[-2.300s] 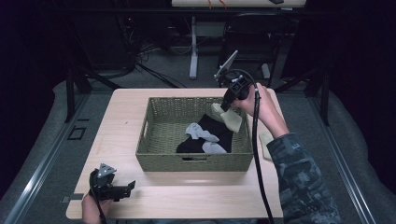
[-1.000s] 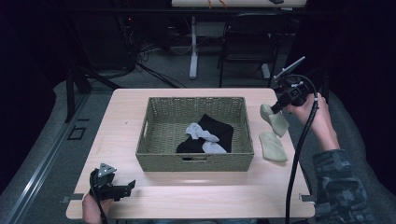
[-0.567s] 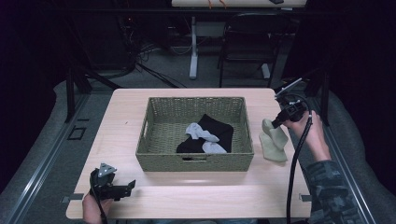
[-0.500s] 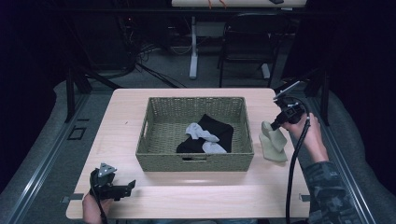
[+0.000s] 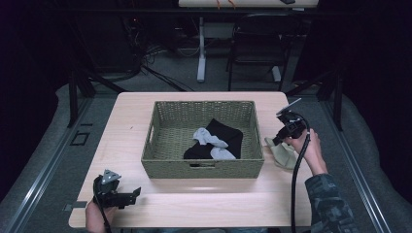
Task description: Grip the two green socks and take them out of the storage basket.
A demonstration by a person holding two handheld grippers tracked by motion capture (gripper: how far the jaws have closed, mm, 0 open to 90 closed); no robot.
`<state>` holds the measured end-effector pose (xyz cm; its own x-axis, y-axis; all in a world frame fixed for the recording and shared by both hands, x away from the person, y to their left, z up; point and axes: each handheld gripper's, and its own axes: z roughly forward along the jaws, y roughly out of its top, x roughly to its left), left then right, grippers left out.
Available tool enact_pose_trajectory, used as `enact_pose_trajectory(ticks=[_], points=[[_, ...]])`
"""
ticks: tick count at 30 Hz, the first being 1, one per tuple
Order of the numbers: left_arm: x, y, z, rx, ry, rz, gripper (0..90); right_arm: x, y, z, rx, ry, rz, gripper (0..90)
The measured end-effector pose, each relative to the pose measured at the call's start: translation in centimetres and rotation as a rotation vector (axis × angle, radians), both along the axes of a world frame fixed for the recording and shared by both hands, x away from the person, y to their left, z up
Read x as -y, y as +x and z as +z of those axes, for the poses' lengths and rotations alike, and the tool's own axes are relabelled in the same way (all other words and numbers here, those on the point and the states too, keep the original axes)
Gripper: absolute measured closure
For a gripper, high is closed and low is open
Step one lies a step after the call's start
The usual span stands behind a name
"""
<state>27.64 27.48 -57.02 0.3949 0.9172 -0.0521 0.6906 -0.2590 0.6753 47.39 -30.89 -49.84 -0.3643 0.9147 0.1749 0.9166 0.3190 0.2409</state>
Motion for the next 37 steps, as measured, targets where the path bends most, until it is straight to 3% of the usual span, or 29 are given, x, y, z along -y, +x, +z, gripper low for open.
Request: enact_pose_trajectory(ticks=[3, 5, 9, 12, 22, 28, 29, 37], points=[[0.0, 0.0, 0.0, 0.000, -0.001, -0.003, 0.0, 0.2, -0.2, 0.2, 0.013, -0.006, -0.001, 67.6], [0.1, 0.0, 0.0, 0.003, 0.000, -0.004, 0.0, 0.4, -0.7, 0.5, 0.049, 0.021, -0.027, 59.5], [0.1, -0.1, 0.1, 0.006, 0.001, -0.008, 0.0, 0.8, -1.5, 1.1, 0.055, 0.040, -0.003, 47.4], [0.1, -0.1, 0.1, 0.007, 0.004, -0.006, 0.0, 1.1, -2.6, 1.3, 0.091, 0.080, -0.025, 42.5], [0.4, 0.0, 0.1, 0.006, 0.013, -0.013, 0.0, 2.5, -6.2, 1.9, 0.154, 0.056, 0.011, 14.4], [0.4, 0.0, 0.1, 0.008, 0.011, -0.012, 0.0, 3.7, -8.6, 0.9, 0.173, 0.056, -0.012, 4.3], [0.4, 0.0, 0.1, 0.006, 0.016, -0.018, 0.0, 3.8, -8.7, 0.8, 0.165, 0.035, -0.007, 2.9], [0.3, -0.1, 0.2, 0.008, 0.009, -0.011, 0.0, 4.7, -9.8, -0.5, 0.142, 0.018, -0.006, 0.0]])
